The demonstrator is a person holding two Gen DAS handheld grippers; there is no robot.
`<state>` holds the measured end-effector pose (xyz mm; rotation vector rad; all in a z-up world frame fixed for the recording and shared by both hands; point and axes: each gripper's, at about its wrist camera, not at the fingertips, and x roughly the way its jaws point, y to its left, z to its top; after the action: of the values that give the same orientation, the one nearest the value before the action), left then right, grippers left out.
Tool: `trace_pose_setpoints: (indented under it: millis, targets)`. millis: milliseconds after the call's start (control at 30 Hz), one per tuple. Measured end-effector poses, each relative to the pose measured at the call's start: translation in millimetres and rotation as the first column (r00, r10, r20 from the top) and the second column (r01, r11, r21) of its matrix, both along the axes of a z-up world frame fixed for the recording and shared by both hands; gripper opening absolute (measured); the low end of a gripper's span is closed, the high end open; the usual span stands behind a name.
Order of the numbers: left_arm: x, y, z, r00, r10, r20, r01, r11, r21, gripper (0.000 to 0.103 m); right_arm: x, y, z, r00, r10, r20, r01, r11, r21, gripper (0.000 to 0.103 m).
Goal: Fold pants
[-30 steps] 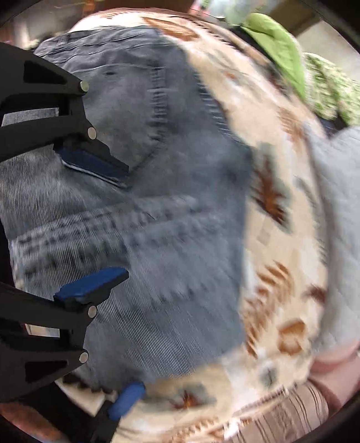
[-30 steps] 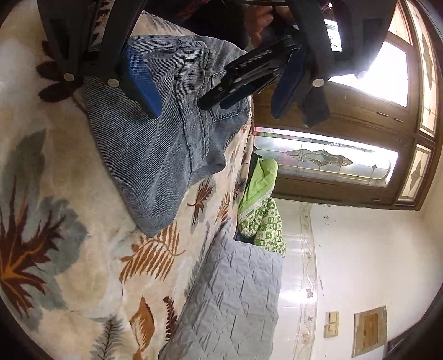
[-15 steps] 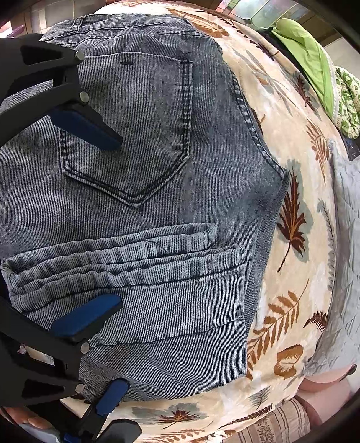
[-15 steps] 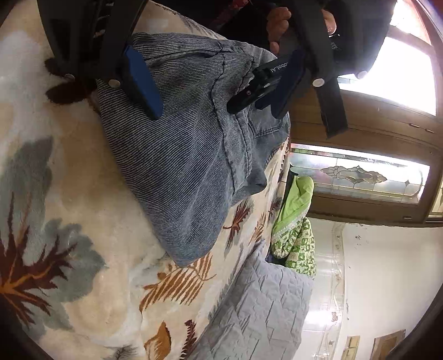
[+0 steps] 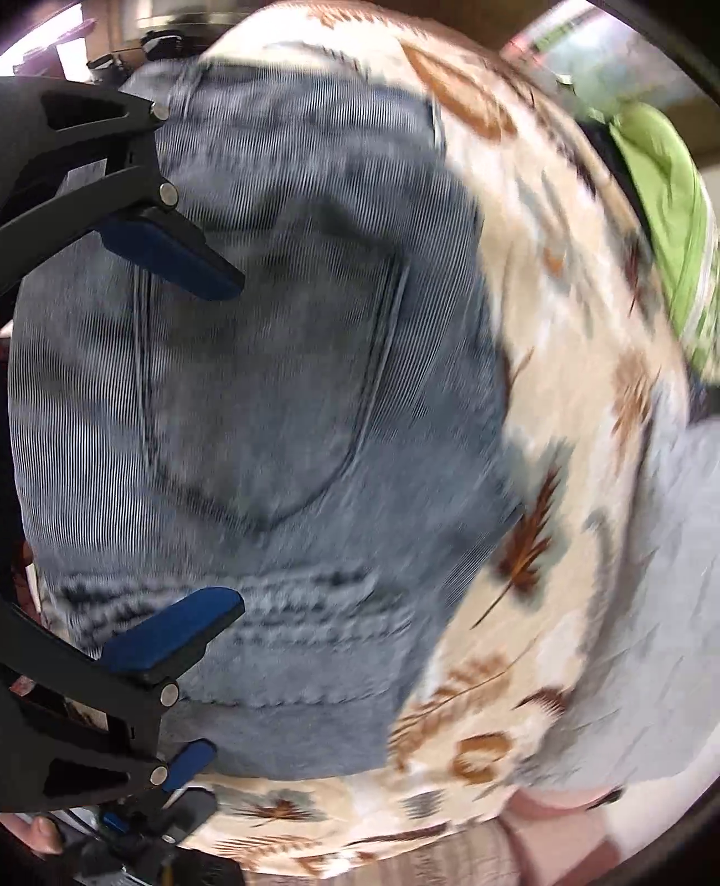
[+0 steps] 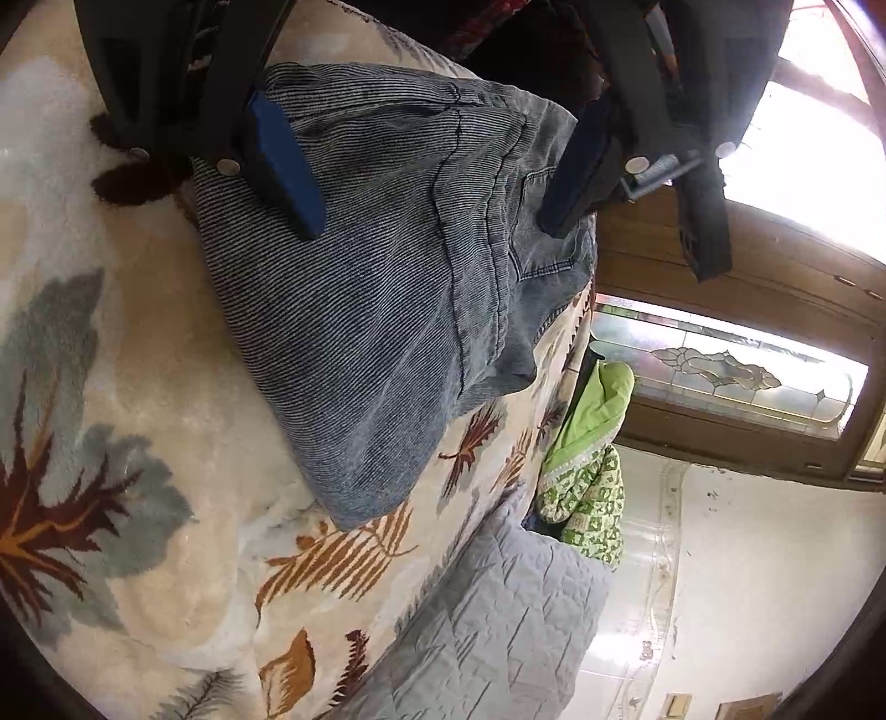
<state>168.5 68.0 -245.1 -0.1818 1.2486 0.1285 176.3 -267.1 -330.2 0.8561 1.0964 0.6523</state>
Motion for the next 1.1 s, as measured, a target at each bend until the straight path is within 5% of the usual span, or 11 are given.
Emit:
trace_pose_setpoints:
  millis: [233, 433, 567, 633, 767, 933, 1100]
  targets:
    - [-25.9, 63.9, 20.4, 0.991, 0.13, 0.041, -0.131, 0.991, 0.017, 0.103, -3.9, 4.5, 3.8, 1.0, 0.004, 0.031, -0.003, 0.999, -0.034, 0.083]
    - [-53.0, 138.3, 43.3, 0.957, 0.279, 0.085, -0.281, 0.959, 0.022, 0.103, -4.2, 5.8, 5.1, 0.999, 0.005, 0.039, -0.003, 0.999, -0.044, 0.083]
    - [-69.6, 157.2, 45.9, 0.939, 0.332, 0.089, -0.336, 0.942, 0.028, 0.103, -6.8, 2.3, 11.0, 1.0, -0.019, 0.006, 0.019, 0.999, -0.027, 0.083]
    - [-77.6, 163.4, 41.1, 0.938, 0.337, 0.079, -0.341, 0.94, 0.033, 0.103, -11.8, 3.4, 21.7, 0.998, -0.031, 0.062, 0.033, 0.999, -0.031, 0.083]
    - [-81.8, 171.0, 18.0, 0.934, 0.355, 0.031, -0.356, 0.934, 0.028, 0.103, -23.5, 26.1, 46.8, 0.977, 0.013, 0.211, 0.037, 0.972, -0.232, 0.083]
    - [-90.9, 176.5, -5.5, 0.934, 0.358, -0.013, -0.358, 0.934, 0.001, 0.103, -19.8, 62.7, 32.8, 0.978, 0.12, 0.172, -0.029, 0.89, -0.456, 0.083]
    - [-94.5, 186.8, -17.7, 0.934, 0.355, -0.033, -0.356, 0.932, -0.072, 0.103, -21.1, 76.4, 30.9, 0.959, 0.188, 0.21, -0.044, 0.834, -0.55, 0.085]
